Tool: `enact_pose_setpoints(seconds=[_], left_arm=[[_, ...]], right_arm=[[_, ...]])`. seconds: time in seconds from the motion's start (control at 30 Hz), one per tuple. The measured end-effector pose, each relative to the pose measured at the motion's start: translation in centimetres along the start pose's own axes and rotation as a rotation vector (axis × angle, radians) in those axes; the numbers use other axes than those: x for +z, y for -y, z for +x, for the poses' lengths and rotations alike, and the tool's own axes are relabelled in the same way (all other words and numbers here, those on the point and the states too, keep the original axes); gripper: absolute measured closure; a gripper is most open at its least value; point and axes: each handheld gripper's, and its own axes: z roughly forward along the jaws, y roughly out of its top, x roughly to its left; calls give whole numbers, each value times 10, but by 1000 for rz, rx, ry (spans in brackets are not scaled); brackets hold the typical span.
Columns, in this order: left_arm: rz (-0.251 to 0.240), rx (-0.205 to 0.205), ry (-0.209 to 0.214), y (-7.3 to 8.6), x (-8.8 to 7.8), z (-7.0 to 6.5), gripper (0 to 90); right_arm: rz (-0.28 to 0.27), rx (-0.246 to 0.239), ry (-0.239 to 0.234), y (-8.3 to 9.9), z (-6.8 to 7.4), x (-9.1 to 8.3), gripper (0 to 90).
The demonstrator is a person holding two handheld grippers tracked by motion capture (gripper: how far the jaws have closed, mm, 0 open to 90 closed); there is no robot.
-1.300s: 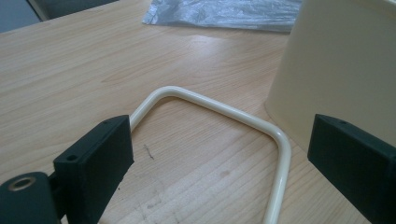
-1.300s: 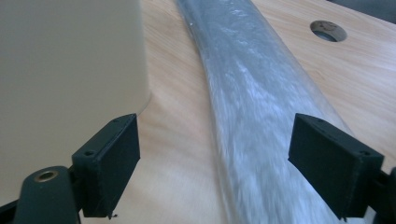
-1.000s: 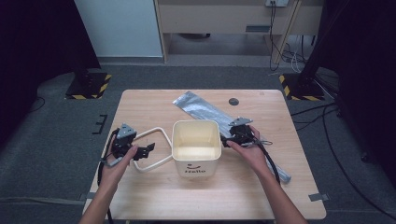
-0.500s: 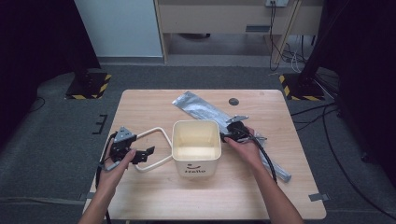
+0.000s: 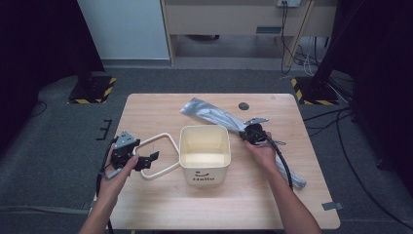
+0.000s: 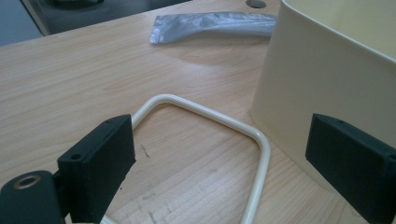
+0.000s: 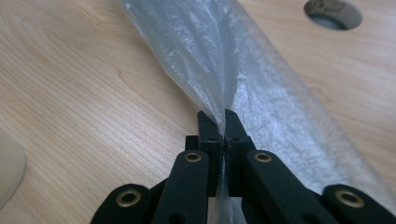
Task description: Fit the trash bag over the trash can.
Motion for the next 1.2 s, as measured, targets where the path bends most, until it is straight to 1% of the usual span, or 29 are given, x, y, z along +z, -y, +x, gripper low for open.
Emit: enact_pose_setpoints(seconds=[0.07, 0.1, 0.13, 0.17, 0.2, 0.23, 0.27, 0.3, 0.37, 0.4, 0.43, 0.5, 0.57, 0.63, 0.77, 0.8, 0.83, 0.87, 0.93, 0.97, 1.03, 1.1, 1.13, 1.2], left_arm=[[-4, -3, -1, -1, 0, 2, 75], [-8, -6, -4, -2, 0, 3, 76], [-15, -8, -7, -4, 0, 4, 76], [-16, -7, -8, -5, -1, 4, 77], [-26, -13, -10, -7, -1, 4, 77], [-34, -11, -14, -10, -1, 3, 80], [-34, -11, -14, -10, -1, 3, 80], [-38, -11, -14, -12, -1, 2, 80], [-45, -6, -14, -16, -1, 0, 81], [-44, 2, -17, -17, 0, 0, 81], [-48, 3, -20, -19, 0, -2, 81], [-58, 6, -21, -21, 0, -4, 81], [-68, 3, -25, -25, 1, -6, 81], [-71, 11, -29, -27, 1, -8, 83], [-106, 2, -26, -34, -3, -15, 84], [-110, 5, -24, -35, -3, -17, 85], [-116, 15, -22, -38, -4, -18, 86], [-121, 29, -21, -42, -5, -22, 85], [-122, 34, -19, -45, -6, -24, 86], [-127, 35, -14, -47, -8, -27, 85], [-132, 35, 3, -52, -10, -32, 85], [-127, 50, 8, -56, -11, -38, 82], [-121, 70, 9, -59, -10, -41, 81], [-116, 84, 15, -62, -9, -46, 75]], right_arm=[[-19, -16, -6, -2, -2, -9, 896], [-45, -35, -6, -6, -3, -22, 897], [-45, -35, -6, -6, -3, -22, 897], [-61, -46, -4, -8, -4, -31, 897], [-65, -55, 0, -10, -4, -36, 897], [-87, -80, 6, -14, -5, -53, 897], [-93, -87, 8, -15, -5, -58, 898], [-93, -87, 8, -15, -5, -58, 898], [-108, -114, 18, -16, -6, -71, 898], [-112, -138, 20, -16, -7, -78, 898], [-120, -148, 23, -15, -8, -84, 898], [-138, -153, 16, -14, -8, -95, 898], [-151, -171, 15, -12, -10, -109, 898], [-161, -184, 18, -11, -9, -120, 898], [-195, -214, 20, -9, -6, -148, 898], [-205, -218, 15, -8, -5, -155, 898], [-208, -223, 13, -8, -5, -159, 898], [-212, -236, 12, -8, -4, -167, 898], [-216, -242, 6, -8, -2, -170, 897], [-220, -249, 8, -8, -1, -174, 897], [-225, -259, -4, -10, 2, -180, 897], [-224, -271, -13, -12, 4, -185, 897], [-224, -271, -19, -13, 5, -188, 896], [-218, -293, -34, -15, 7, -193, 896]])
